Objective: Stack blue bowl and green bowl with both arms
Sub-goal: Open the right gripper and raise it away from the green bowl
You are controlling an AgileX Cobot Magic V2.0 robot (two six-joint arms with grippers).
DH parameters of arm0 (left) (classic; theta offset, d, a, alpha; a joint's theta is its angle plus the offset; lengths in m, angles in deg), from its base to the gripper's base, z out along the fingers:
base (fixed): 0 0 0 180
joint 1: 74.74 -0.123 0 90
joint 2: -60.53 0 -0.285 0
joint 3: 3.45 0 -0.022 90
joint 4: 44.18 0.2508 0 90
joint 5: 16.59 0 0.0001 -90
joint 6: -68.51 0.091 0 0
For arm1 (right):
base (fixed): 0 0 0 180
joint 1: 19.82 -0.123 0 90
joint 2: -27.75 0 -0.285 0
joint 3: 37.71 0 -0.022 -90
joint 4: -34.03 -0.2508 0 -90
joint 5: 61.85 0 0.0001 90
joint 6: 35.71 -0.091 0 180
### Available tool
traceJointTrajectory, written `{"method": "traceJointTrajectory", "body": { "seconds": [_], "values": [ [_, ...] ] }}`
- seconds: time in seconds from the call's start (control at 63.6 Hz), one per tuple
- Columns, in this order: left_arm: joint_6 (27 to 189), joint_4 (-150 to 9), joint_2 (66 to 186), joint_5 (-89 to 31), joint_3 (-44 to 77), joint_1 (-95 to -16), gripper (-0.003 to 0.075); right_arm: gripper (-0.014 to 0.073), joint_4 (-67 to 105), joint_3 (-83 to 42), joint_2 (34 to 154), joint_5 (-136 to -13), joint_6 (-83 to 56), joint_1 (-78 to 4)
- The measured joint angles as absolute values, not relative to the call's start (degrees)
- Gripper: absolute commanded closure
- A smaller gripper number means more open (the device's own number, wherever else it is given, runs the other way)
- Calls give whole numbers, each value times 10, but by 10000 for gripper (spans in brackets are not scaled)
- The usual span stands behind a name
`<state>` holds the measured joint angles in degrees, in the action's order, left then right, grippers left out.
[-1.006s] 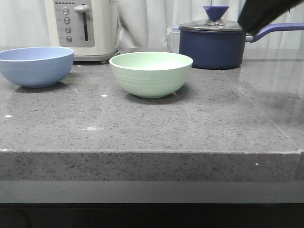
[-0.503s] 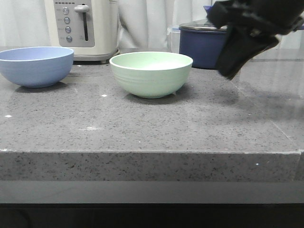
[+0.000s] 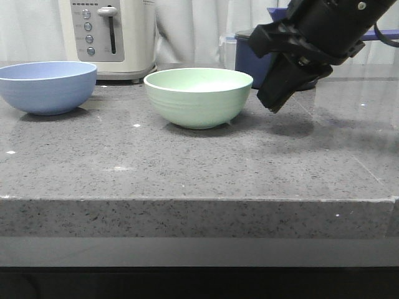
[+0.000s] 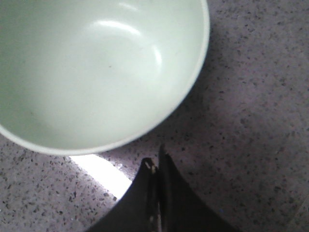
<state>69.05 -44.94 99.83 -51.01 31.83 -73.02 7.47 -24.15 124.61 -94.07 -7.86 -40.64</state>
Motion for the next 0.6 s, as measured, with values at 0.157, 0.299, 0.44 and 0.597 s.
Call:
{"method": "traceJointTrajectory", "body": {
  "seconds": [0.157,0.299,0.44,0.597],
  "values": [
    [690,-449,998,-510,318,-730,188,658,62,-242,1251,-925,-79,-406],
    [690,-449,998,-510,318,-730,188,658,60,-242,1254,-923,-79,-406],
    [690,-449,998,-510,318,-730,188,658,60,-242,1254,-922,-79,-406],
    [690,-455,1002,-519,317,-730,188,658,60,-242,1254,-922,-79,-406]
  ]
}}
